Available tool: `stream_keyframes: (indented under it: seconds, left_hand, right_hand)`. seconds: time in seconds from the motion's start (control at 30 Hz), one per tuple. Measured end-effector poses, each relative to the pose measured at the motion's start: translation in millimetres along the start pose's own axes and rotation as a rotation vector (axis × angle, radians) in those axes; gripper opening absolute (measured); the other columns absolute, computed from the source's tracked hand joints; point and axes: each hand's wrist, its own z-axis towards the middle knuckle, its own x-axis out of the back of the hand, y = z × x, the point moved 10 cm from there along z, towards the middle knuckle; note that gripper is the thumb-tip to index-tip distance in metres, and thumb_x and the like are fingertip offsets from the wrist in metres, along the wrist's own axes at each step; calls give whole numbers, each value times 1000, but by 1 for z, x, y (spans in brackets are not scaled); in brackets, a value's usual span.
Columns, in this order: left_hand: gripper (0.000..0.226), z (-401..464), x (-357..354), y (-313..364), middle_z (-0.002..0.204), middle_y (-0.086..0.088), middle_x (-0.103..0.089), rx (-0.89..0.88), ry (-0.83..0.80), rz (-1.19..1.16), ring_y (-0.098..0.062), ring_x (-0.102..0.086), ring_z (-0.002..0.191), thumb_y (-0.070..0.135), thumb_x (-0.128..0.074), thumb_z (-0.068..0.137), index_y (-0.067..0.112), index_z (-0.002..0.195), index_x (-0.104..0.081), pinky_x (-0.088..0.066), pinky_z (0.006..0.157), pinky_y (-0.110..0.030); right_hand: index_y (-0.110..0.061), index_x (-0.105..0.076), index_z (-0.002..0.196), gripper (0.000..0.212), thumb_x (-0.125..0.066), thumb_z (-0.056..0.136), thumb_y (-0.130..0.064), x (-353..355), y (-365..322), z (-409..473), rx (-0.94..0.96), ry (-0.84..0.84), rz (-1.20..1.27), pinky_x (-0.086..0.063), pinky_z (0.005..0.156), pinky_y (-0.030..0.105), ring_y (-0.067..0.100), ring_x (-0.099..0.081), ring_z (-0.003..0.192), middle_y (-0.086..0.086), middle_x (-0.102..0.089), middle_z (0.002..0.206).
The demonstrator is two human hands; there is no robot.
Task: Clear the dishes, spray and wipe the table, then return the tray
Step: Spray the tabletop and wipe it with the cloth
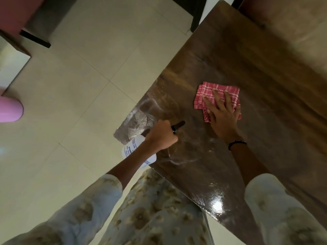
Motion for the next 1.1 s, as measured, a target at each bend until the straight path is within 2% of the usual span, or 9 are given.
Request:
stream_keyframes:
  seconds: [0.2, 0.4, 0.5, 0.6, 0.67, 0.73, 0.83, 0.97, 1.1]
  left_hand:
    - [19, -5, 35, -12, 51, -1, -47, -15, 128, -52, -14, -45, 43, 2, -56, 80, 8, 64, -48, -33, 42, -21]
    - [22, -18, 44, -15, 46, -1, -42, -55, 181, -24, -14, -38, 39, 6, -57, 80, 6, 58, -51, -30, 43, -24]
    - [25, -20, 39, -23, 50, -6, -46, -33, 181, -12, -20, -45, 43, 10, -57, 82, 10, 59, -47, -36, 46, -26]
    - [15, -21, 31, -33, 54, -10, -51, 4, 150, -29, -23, -49, 46, 12, -56, 83, 1, 73, -56, -38, 47, -28]
    - [15, -23, 28, -35, 55, -9, -50, 8, 148, -34, -21, -47, 46, 12, -56, 83, 0, 75, -55, -36, 46, -27]
    - [15, -24, 28, -37, 59, -14, -54, 9, 161, -41, -26, -51, 49, 12, -56, 83, -2, 77, -56, -39, 48, -30]
    - [13, -28, 31, -42, 64, -15, -54, 26, 164, -62, -30, -53, 53, 11, -55, 82, -2, 78, -56, -43, 52, -34]
    - [25, -35, 38, -43, 51, -3, -43, 21, 167, -76, -16, -39, 43, 8, -54, 84, 10, 60, -46, -30, 42, -20]
    - [12, -33, 46, -58, 56, -5, -48, 73, 174, -90, -17, -48, 48, 12, -55, 83, 4, 74, -54, -34, 46, -22]
  right_hand:
    - [-36, -34, 145, 57, -55, 92, -31, -16, -78, 16, 104, 12, 23, -2, 102, 67, 39, -9, 145, 4, -19, 158]
    - [-37, -38, 142, 64, -64, 83, -34, -37, -99, -67, 407, 7, -112, -11, 106, 61, 36, -21, 143, 1, -29, 155]
    - [-38, -25, 146, 76, -67, 82, -32, -34, -44, -95, 300, -6, -170, -19, 104, 66, 37, -22, 142, 4, -26, 156]
    - [-37, -26, 146, 58, -48, 92, -34, -22, -16, -77, 100, -23, -96, -25, 99, 74, 38, -16, 143, 5, -22, 157]
    - [-34, -33, 144, 51, -37, 92, -35, -16, -24, -52, -17, 6, -5, -20, 100, 76, 39, -12, 144, 6, -23, 157]
    - [-33, -38, 143, 49, -44, 94, -27, -17, -47, -30, -74, 37, 55, -7, 101, 74, 39, -8, 145, 5, -21, 158]
    - [-35, -40, 142, 52, -51, 91, -29, -29, -102, -28, 73, 44, 52, -5, 102, 67, 38, -10, 145, 4, -22, 158]
    - [-39, -34, 143, 63, -59, 86, -37, -54, -124, -87, 378, -8, -92, -9, 105, 63, 34, -13, 145, 1, -24, 157]
    - [-42, -22, 145, 72, -63, 86, -30, -45, -65, -98, 312, -1, -128, -19, 104, 69, 34, -15, 143, -2, -19, 157]
